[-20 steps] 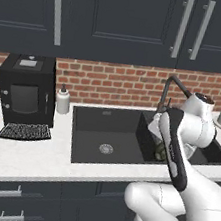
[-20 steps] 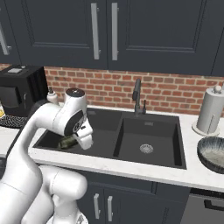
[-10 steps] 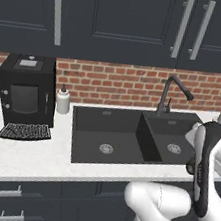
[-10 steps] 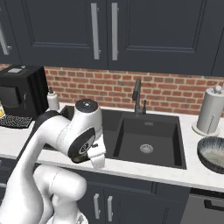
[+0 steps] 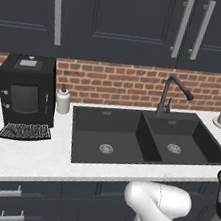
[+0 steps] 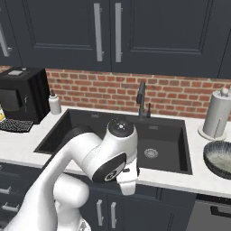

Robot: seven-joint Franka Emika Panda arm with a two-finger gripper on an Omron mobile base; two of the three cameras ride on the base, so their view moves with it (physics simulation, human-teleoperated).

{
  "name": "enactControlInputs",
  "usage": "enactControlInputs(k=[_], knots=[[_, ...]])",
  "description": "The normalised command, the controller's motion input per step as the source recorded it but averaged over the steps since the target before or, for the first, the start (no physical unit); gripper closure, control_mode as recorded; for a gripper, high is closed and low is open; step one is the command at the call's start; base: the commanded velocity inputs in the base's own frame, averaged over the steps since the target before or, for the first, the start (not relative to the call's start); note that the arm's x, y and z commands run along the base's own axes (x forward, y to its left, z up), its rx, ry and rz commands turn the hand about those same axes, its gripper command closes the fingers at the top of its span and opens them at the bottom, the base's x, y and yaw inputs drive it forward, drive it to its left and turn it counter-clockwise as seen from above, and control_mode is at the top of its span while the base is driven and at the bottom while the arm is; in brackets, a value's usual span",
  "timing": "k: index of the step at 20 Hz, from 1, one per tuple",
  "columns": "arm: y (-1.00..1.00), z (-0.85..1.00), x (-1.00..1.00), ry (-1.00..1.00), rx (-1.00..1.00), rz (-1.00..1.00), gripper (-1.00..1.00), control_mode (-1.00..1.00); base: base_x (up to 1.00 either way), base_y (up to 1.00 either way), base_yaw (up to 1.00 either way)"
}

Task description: Pick the cucumber from the sink and place it in the bowl. Then pick the bowl and place it in the microwave. Then close the microwave door and press the start button.

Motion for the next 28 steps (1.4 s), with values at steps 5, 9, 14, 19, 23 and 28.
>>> enactControlInputs(k=[5, 9, 14, 19, 23, 28], knots=[[-0.99, 0.08, -0.04, -0.02, 0.04, -0.17, 1.00, -1.00, 0.00, 0.00, 0.00], [-0.95, 0.37, 0.04, -0.03, 0.00, -0.21, 1.00, -1.00, 0.00, 0.00, 0.00], [-0.76, 0.38, 0.10, 0.00, -0.08, -0.23, 1.00, -1.00, 0.00, 0.00, 0.00], [-0.53, 0.30, 0.26, 0.00, -0.09, -0.18, 1.00, -1.00, 0.00, 0.00, 0.00], [-0.43, 0.05, 0.44, 0.00, -0.07, -0.12, 1.00, -1.00, 0.00, 0.00, 0.00], [-0.40, -0.02, 0.47, -0.01, -0.05, -0.05, 1.00, -1.00, 0.00, 0.00, 0.00]])
